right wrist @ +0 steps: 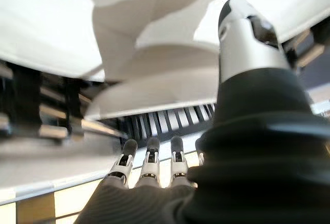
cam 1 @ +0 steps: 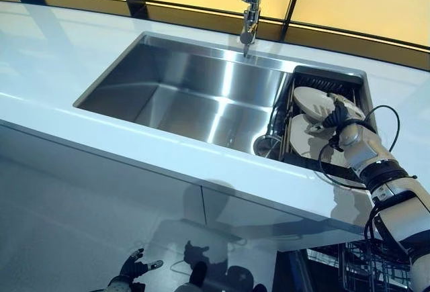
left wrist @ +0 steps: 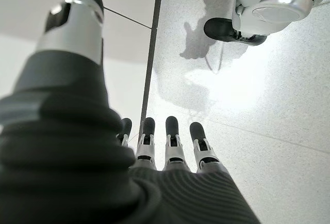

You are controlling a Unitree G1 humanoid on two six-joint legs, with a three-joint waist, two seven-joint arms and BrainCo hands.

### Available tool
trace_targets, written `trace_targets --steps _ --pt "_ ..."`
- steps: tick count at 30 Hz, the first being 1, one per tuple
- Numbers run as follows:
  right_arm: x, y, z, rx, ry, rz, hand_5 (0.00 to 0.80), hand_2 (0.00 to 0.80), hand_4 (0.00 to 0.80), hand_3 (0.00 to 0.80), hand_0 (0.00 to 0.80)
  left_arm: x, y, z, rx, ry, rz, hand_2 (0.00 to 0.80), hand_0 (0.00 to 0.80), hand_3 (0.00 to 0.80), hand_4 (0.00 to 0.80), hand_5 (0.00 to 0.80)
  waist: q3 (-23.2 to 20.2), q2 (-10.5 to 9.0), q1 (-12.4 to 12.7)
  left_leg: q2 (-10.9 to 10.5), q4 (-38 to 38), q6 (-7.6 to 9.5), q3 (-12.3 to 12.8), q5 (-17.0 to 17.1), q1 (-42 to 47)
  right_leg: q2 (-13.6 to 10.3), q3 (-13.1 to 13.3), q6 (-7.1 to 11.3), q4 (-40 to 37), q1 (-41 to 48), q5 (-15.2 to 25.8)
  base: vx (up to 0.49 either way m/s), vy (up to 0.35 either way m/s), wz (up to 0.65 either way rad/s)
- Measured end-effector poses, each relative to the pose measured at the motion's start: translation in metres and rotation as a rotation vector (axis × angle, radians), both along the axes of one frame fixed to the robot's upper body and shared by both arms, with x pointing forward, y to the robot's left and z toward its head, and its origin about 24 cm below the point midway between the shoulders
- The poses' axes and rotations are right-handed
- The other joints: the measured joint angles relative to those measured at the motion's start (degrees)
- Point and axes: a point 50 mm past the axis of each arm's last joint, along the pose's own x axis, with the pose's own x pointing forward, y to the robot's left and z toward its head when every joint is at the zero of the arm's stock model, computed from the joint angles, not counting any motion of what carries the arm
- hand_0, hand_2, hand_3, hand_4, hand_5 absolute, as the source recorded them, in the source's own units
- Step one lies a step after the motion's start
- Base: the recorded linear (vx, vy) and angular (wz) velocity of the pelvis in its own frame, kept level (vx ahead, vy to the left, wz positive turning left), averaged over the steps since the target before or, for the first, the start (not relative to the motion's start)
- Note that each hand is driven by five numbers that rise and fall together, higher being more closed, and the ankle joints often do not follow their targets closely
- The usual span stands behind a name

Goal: Take plates into dishwasher

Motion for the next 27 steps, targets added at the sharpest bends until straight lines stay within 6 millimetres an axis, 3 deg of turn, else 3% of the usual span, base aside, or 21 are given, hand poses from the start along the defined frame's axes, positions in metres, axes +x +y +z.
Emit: trace_targets --steps 5,6,7,9,11,15,20,22,24,25,27 --pt "-0.001 -0.004 0.006 -0.010 -0.022 -0.014 0.000 0.000 0.000 0.000 0.000 -0.001 0.000 0.000 -0.001 0.001 -0.001 0.000 0.000 0.000 0.000 0.000 0.01 0.01 0.57 -0.04 0.01 0.00 0.00 0.00 0.00 -0.05 0.00 0.00 0.02 0.00 0.00 0.000 0.000 0.00" --pt "-0.001 -0.004 0.007 -0.010 -0.025 -0.013 0.041 0.041 0.041 0.041 0.041 0.000 0.000 0.000 -0.002 0.001 -0.002 0.000 0.000 0.000 0.000 0.000 0.01 0.01 0.59 -0.05 0.01 0.00 0.00 0.00 0.01 -0.05 0.00 0.00 0.04 0.00 0.00 0.032 0.014 0.00" --pt "-0.001 -0.003 0.008 -0.011 -0.027 -0.012 0.198 0.198 0.198 0.198 0.198 0.000 0.000 0.000 -0.002 0.001 -0.003 0.000 0.000 0.000 0.000 0.000 0.01 0.01 0.59 -0.05 0.01 0.00 0.00 0.00 0.04 -0.06 0.00 0.00 0.04 0.02 0.00 0.031 0.011 0.00" --pt "-0.001 -0.003 0.008 -0.011 -0.027 -0.012 0.659 0.659 0.659 0.659 0.659 0.000 0.000 0.000 -0.005 0.002 -0.005 0.000 0.000 0.000 0.000 0.000 0.01 0.01 0.59 -0.05 0.01 0.00 0.00 0.00 0.09 -0.06 0.00 0.00 0.04 0.08 0.00 0.000 0.000 0.00" --pt "0.000 -0.002 0.008 -0.014 -0.026 0.001 0.706 0.706 0.706 0.706 0.706 0.000 0.000 0.000 -0.006 0.002 -0.006 0.000 0.000 0.000 0.000 0.000 0.01 0.00 0.61 -0.05 0.05 0.01 0.00 0.00 0.09 -0.06 0.00 0.00 0.08 0.08 0.00 0.000 0.000 0.00" --pt "0.002 0.004 0.004 -0.040 -0.002 0.040 0.634 0.634 0.634 0.634 0.634 0.001 0.000 0.001 -0.007 -0.005 -0.009 0.000 0.000 0.000 0.000 0.000 0.03 -0.03 0.57 -0.06 0.44 0.01 0.00 0.00 0.10 -0.13 0.00 -0.01 0.59 0.07 -0.02 0.000 0.000 0.00" --pt "0.002 0.006 0.005 -0.041 -0.005 0.055 0.649 0.649 0.649 0.649 0.649 0.002 0.000 0.002 -0.006 -0.009 -0.011 0.000 0.000 0.000 0.000 0.000 0.19 -0.33 0.81 -0.06 1.12 -0.03 -0.01 -0.05 -0.69 -0.27 0.00 -0.07 1.54 -0.64 -0.20 -0.007 -0.009 0.02" --pt "0.002 0.006 0.005 -0.041 -0.004 0.055 0.593 0.593 0.593 0.593 0.593 0.004 0.000 0.003 -0.005 -0.015 -0.012 0.000 0.000 0.000 0.000 0.000 0.34 -0.59 1.08 -0.10 1.58 -0.01 0.00 -0.03 -1.72 -0.34 0.00 -0.08 1.91 -1.55 -0.20 -0.028 -0.023 0.04" --pt "0.002 0.004 0.004 -0.040 0.001 0.047 0.596 0.596 0.596 0.596 0.596 0.004 0.000 0.003 -0.004 -0.014 -0.012 0.000 0.000 0.000 0.000 0.000 0.47 -0.83 1.23 -0.11 1.68 -0.01 0.01 -0.03 -1.91 -0.35 0.00 -0.08 1.96 -1.72 -0.19 -0.034 -0.024 0.01" --pt "0.002 0.004 0.004 -0.040 0.001 0.047 0.546 0.546 0.546 0.546 0.546 0.004 0.000 0.003 -0.003 -0.015 -0.013 0.000 0.000 0.000 0.000 0.000 0.50 -0.88 1.26 -0.11 1.71 -0.01 0.02 -0.03 -1.92 -0.35 0.00 -0.08 1.98 -1.74 -0.19 -0.048 -0.028 -0.01" --pt "0.002 0.004 0.004 -0.040 0.003 0.045 0.154 0.154 0.154 0.154 0.154 0.004 0.000 0.003 -0.003 -0.015 -0.013 0.000 0.000 0.000 0.000 0.000 0.66 -1.17 1.43 -0.09 1.74 -0.01 0.04 -0.03 -1.92 -0.34 0.01 -0.09 1.98 -1.75 -0.20 -0.038 -0.018 -0.01"
